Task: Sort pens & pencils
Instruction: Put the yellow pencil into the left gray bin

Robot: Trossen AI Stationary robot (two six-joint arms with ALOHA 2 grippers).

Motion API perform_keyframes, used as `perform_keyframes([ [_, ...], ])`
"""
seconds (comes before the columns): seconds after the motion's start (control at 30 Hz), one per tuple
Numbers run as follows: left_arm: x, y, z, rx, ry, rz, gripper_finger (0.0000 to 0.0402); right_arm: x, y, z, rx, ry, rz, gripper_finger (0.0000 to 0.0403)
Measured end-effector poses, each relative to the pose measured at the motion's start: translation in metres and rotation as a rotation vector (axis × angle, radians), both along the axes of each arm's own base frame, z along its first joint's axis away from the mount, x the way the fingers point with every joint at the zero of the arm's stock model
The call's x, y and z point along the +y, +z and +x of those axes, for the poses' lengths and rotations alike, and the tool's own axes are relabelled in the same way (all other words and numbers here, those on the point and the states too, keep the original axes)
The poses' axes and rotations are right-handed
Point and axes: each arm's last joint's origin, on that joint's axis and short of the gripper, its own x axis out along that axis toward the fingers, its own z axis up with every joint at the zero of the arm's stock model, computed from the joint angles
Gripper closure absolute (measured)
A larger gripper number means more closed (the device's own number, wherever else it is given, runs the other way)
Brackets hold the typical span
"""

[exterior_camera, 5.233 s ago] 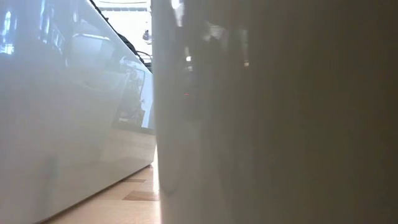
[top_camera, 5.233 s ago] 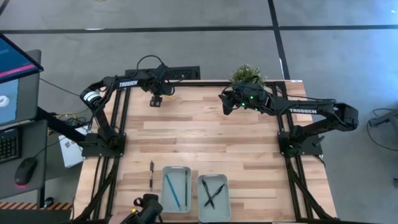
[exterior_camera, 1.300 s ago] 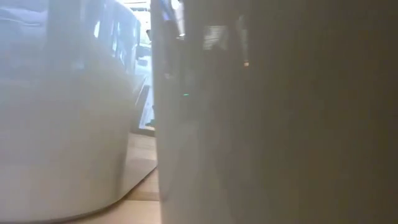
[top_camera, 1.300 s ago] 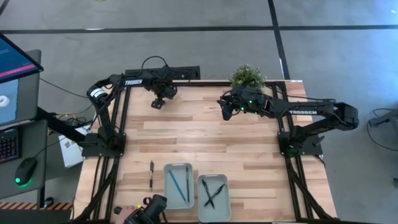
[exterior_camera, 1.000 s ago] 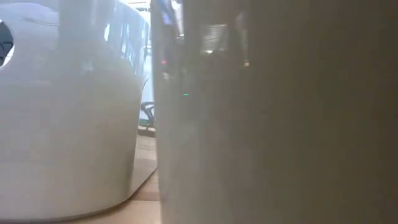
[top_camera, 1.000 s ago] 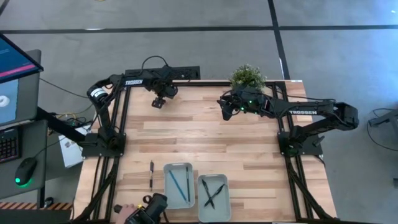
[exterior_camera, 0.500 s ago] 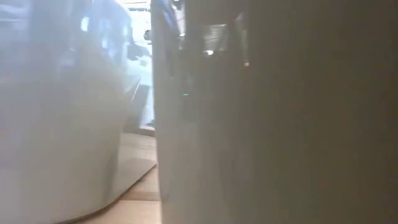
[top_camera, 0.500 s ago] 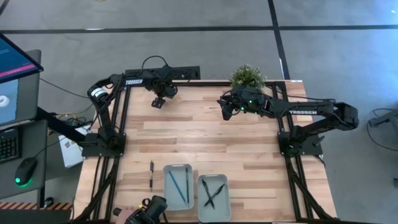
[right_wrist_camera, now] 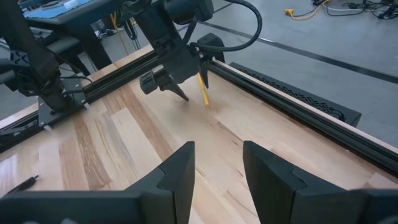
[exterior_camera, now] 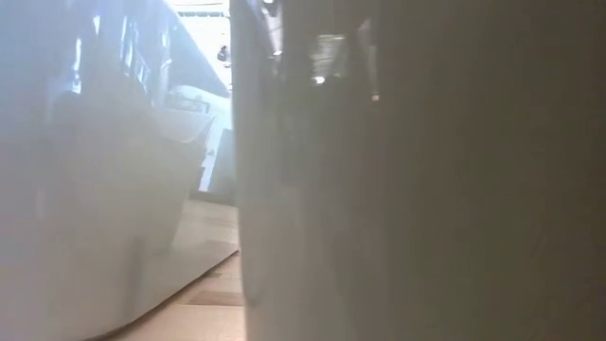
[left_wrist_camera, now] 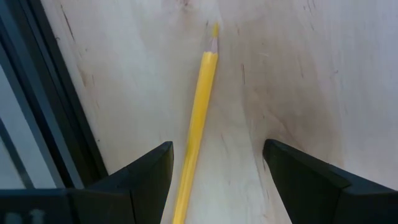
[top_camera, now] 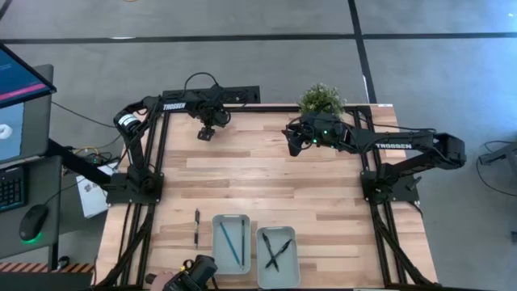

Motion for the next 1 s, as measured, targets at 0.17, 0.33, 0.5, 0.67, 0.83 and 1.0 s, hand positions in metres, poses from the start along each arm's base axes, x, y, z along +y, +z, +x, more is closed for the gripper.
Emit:
perform_keyframes([
  [0.17, -0.001, 0.0, 0.0, -0.002, 0.035, -0.008, 0.0149, 0.0, 0.0, 0.0, 0.0, 0.0, 0.0, 0.0246],
  [0.33, 0.0, 0.002, 0.001, -0.008, 0.057, -0.017, 0.0149, 0.0, 0.0, 0.0, -0.001, 0.0, 0.0, 0.0246],
  [0.5, -0.002, 0.01, 0.005, -0.056, 0.08, -0.147, 0.0149, 0.0, 0.0, 0.0, -0.004, -0.003, 0.007, 0.0246],
  [0.67, -0.001, 0.013, 0.006, -0.026, 0.064, -0.098, 0.0149, 0.0, 0.0, 0.0, -0.004, -0.003, 0.007, 0.0246],
  [0.83, -0.001, 0.013, 0.005, 0.007, -0.001, -0.079, 0.0149, 0.0, 0.0, 0.0, -0.004, -0.002, 0.007, 0.0246],
  [1.0, -0.002, 0.013, 0.004, 0.065, -0.071, -0.051, 0.0149, 0.0, 0.0, 0.0, -0.004, -0.002, 0.007, 0.0246],
])
